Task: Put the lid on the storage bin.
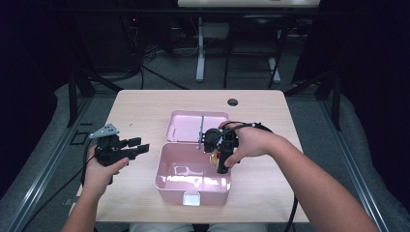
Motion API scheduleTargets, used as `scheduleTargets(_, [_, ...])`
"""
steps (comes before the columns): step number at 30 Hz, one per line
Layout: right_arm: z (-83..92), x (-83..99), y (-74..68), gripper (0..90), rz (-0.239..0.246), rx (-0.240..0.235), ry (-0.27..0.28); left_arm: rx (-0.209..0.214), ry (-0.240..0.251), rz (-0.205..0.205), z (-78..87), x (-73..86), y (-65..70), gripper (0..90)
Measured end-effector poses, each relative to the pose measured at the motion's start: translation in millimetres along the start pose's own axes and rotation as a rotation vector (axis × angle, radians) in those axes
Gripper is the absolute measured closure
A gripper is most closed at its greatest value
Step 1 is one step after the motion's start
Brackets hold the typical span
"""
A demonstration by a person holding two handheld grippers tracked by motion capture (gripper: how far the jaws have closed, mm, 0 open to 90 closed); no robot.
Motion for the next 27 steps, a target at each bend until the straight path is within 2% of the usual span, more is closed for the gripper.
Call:
scheduleTargets(10, [-4.8,-11.3,-2.8,20.0,0.022,-0.003,0.006,0.0,-0.003,-0.002,-0.9,0.3,0.2,48.4])
scheduleTargets(14, [-6.8,-13.4,-3.8,20.0,0.018,-0.003,-0.003,-0.002,-0.002,-0.004,-0.6,0.3,-0.3,48.4])
scheduleTargets(20, [-12.7,-14.7,-4.8,19.9,0.037,0.001,-0.02,-0.002,-0.002,-0.001,-0.7,0.6,-0.8,48.4])
scheduleTargets(24, [-17.2,-15.5,-6.4,19.9,0.019,-0.015,-0.012,-0.002,-0.004,-0.001,-1.1,0.8,-0.7,48.4])
scheduleTargets(27, [-21.6,-15.1,-7.2,19.9,0.028,-0.019,-0.012,-0.003,-0.005,-0.002,-1.1,0.9,-1.0,48.4])
Point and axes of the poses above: each handheld gripper's, and its own axes: z roughly backward along the jaws, x roughly out of its underside, y roughly to its right, the point moved 8 cm from there along -z, roughly forward along the jaws, and after that the axes turned 5 degrees about x, right-handed, at the moved point
